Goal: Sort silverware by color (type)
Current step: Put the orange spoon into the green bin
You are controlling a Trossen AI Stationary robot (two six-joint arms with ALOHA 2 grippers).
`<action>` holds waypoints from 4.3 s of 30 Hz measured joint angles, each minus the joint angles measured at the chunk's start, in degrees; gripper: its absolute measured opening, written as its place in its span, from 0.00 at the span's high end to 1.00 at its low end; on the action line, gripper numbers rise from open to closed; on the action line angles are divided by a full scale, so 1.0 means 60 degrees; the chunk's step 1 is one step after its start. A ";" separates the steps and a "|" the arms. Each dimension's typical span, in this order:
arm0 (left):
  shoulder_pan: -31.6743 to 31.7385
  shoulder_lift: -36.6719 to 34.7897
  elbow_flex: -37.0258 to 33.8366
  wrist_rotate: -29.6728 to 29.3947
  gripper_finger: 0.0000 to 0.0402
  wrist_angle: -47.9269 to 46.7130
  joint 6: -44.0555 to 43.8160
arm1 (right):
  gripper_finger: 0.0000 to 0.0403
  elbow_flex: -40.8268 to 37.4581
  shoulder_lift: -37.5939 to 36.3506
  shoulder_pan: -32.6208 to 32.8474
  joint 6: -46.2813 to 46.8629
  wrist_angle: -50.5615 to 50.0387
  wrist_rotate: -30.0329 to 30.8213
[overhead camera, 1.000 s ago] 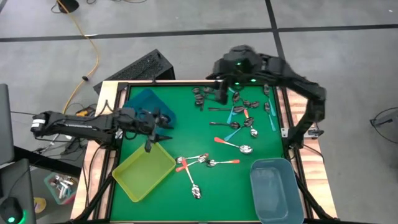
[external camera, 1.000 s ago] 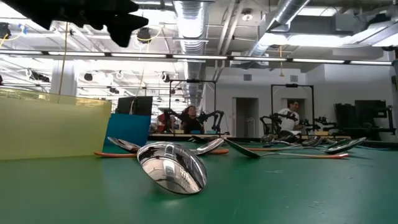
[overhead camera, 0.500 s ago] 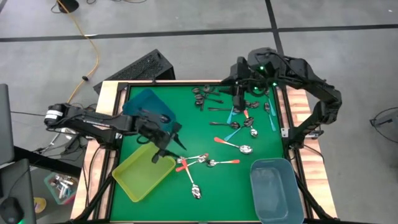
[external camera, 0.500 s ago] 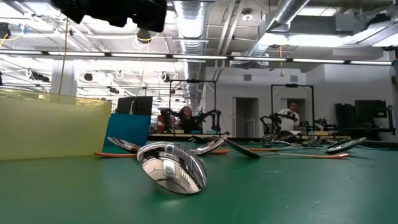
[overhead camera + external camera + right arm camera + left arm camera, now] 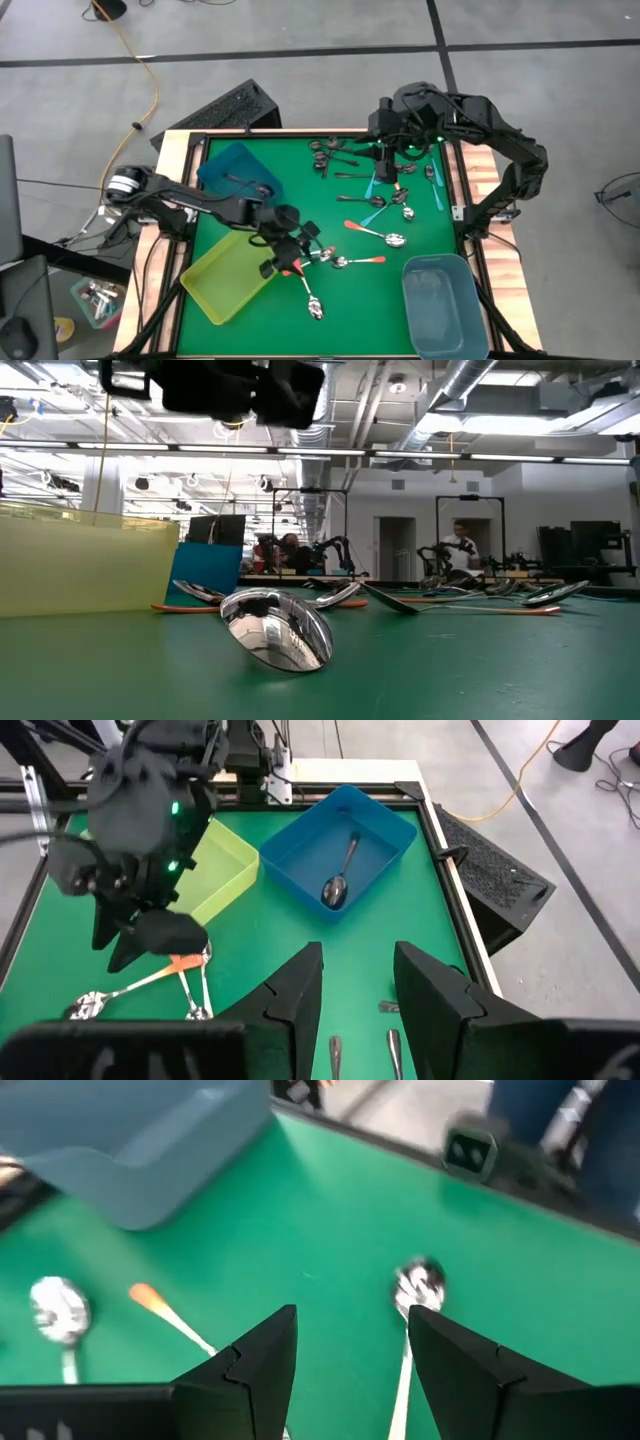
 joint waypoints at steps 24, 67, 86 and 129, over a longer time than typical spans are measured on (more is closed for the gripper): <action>-0.0614 0.1754 0.0348 0.0464 0.56 0.0151 0.1177 | 0.66 0.0006 -0.1258 0.0355 -0.0163 -0.0609 0.0043; -0.0828 0.3413 0.1835 -0.0082 0.56 -0.1173 0.0813 | 0.66 0.0002 -0.1560 0.0543 -0.0491 -0.1075 0.0236; -0.0758 0.3448 0.1837 -0.0110 0.56 -0.1110 0.0393 | 0.66 0.0002 -0.1560 0.0543 -0.0738 -0.1075 0.0239; -0.0688 0.4093 0.1835 -0.0236 0.71 -0.1234 0.0411 | 0.66 0.0002 -0.1560 0.0543 -0.0844 -0.1031 0.0236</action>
